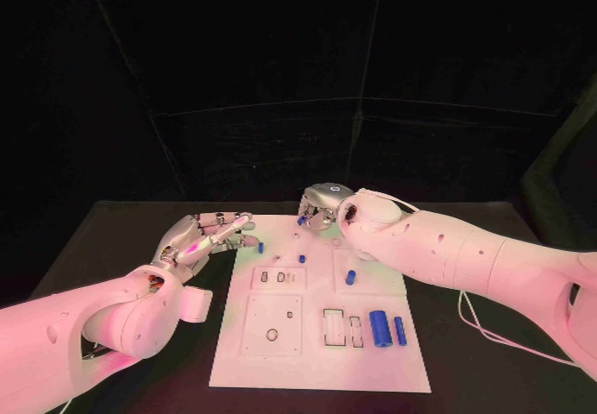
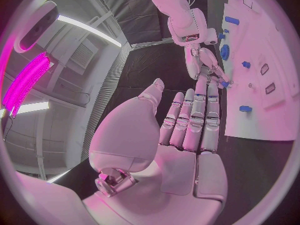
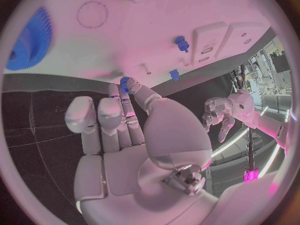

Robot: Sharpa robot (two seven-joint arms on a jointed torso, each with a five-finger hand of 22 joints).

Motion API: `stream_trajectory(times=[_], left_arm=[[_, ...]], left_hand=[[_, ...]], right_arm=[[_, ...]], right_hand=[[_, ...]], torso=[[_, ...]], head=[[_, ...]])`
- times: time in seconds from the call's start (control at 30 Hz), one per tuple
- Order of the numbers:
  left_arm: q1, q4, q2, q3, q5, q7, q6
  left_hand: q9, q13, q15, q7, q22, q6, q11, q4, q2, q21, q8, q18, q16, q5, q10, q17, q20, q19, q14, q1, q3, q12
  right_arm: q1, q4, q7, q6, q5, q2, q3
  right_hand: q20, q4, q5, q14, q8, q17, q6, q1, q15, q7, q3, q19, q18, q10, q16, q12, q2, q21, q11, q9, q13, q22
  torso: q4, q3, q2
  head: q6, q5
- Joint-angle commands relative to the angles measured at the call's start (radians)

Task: Assemble the parts on the task board

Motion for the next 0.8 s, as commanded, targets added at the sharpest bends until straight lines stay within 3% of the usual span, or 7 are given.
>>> stream_trajectory(times=[0.03,0.13,0.2,0.27,0.33,0.6,0.8], left_arm=[[0.002,0.001,0.001,0.001,-0.001,0.002,0.014],[0.002,0.001,0.001,0.001,-0.001,0.0,0.015],[0.002,0.0,0.0,0.001,-0.001,-0.001,0.016],[0.002,0.0,0.001,0.001,-0.001,-0.002,0.016],[0.002,-0.001,0.001,0.001,-0.001,-0.003,0.017],[0.002,-0.003,-0.001,0.001,-0.001,-0.005,0.019],[0.002,-0.001,-0.006,0.001,-0.001,-0.005,0.02]], left_hand=[[-0.001,-0.001,-0.001,0.011,-0.001,-0.006,0.003,-0.008,0.011,-0.006,-0.003,0.015,-0.006,0.002,-0.006,0.001,-0.002,0.007,0.005,0.001,0.001,-0.004],[-0.001,-0.001,-0.001,0.011,-0.002,-0.006,0.003,-0.008,0.011,-0.007,-0.004,0.015,-0.007,0.001,-0.006,0.002,-0.002,0.007,0.005,0.001,0.001,-0.004],[-0.001,-0.001,-0.001,0.012,-0.002,-0.007,0.003,-0.009,0.011,-0.007,-0.004,0.015,-0.007,0.001,-0.007,0.002,-0.002,0.007,0.005,0.001,0.0,-0.005],[-0.001,-0.001,-0.001,0.012,-0.002,-0.007,0.003,-0.009,0.011,-0.007,-0.005,0.015,-0.008,0.001,-0.007,0.002,-0.002,0.007,0.005,0.001,0.0,-0.006],[-0.001,-0.001,0.0,0.012,-0.003,-0.009,0.003,-0.009,0.011,-0.008,-0.006,0.015,-0.009,0.0,-0.008,0.002,-0.001,0.007,0.005,0.0,0.0,-0.007],[-0.001,-0.001,0.0,0.012,-0.003,-0.009,0.003,-0.01,0.011,-0.008,-0.006,0.015,-0.009,0.0,-0.009,0.002,-0.001,0.007,0.005,0.0,-0.001,-0.007],[-0.001,-0.001,0.0,0.012,-0.003,-0.01,0.004,-0.01,0.011,-0.009,-0.007,0.014,-0.01,-0.001,-0.01,0.002,-0.001,0.007,0.005,0.0,-0.001,-0.008]], right_arm=[[0.002,0.001,-0.013,-0.02,-0.017,0.0,0.0],[0.002,-0.002,-0.009,-0.038,-0.017,0.003,0.0],[0.002,-0.005,-0.004,-0.049,-0.015,0.004,0.0],[0.002,-0.006,0.0,-0.059,-0.013,0.006,0.0],[0.002,-0.006,0.004,-0.066,-0.01,0.006,0.0],[0.002,0.021,0.014,-0.103,0.007,-0.021,0.0],[0.006,0.121,-0.023,-0.11,0.103,-0.131,0.0]], right_hand=[[0.002,0.0,-0.005,-0.003,0.005,-0.003,-0.004,0.0,0.005,0.002,0.007,-0.004,-0.01,-0.007,-0.002,-0.004,-0.01,0.001,0.001,-0.002,-0.001,-0.002],[0.006,0.009,-0.013,-0.026,-0.001,-0.08,-0.038,-0.013,0.014,0.01,0.004,-0.056,0.003,-0.055,-0.05,-0.007,-0.039,-0.033,0.011,-0.006,-0.004,-0.073],[0.016,0.022,-0.018,-0.086,0.002,-0.248,-0.19,-0.018,0.03,0.019,-0.03,-0.178,0.034,-0.178,-0.174,-0.005,-0.079,-0.126,0.031,-0.009,-0.005,-0.242],[0.027,0.042,-0.016,-0.121,-0.008,-0.333,-0.384,-0.009,0.037,-0.018,-0.072,-0.257,0.054,-0.259,-0.249,-0.004,-0.102,-0.198,0.04,-0.016,-0.004,-0.355],[0.033,0.073,-0.017,-0.114,-0.007,-0.347,-0.415,0.016,0.04,-0.011,-0.107,-0.267,0.058,-0.277,-0.266,0.005,-0.103,-0.226,0.044,-0.014,-0.001,-0.385],[0.023,0.111,-0.011,-0.071,0.014,-0.335,-0.28,0.063,0.029,0.009,-0.145,-0.201,0.047,-0.218,-0.251,0.044,-0.088,-0.203,0.028,-0.001,0.005,-0.333],[0.007,0.148,0.039,0.01,0.04,-0.08,-0.158,0.052,0.007,0.019,-0.137,-0.014,-0.001,-0.012,-0.062,0.134,-0.062,-0.053,0.003,0.005,0.029,-0.072]], torso=[[0.0008,-0.0007,0.0],[0.001,-0.0013,0.0],[0.0005,-0.0017,0.0],[0.0008,-0.0015,0.0],[0.0014,-0.0012,0.0],[0.0002,-0.0014,0.0],[-0.0043,-0.0012,-0.001]], head=[[0.001,-0.001],[0.002,-0.002],[0.003,-0.001],[0.003,-0.002],[0.002,-0.003],[0.003,-0.003],[0.005,-0.004]])
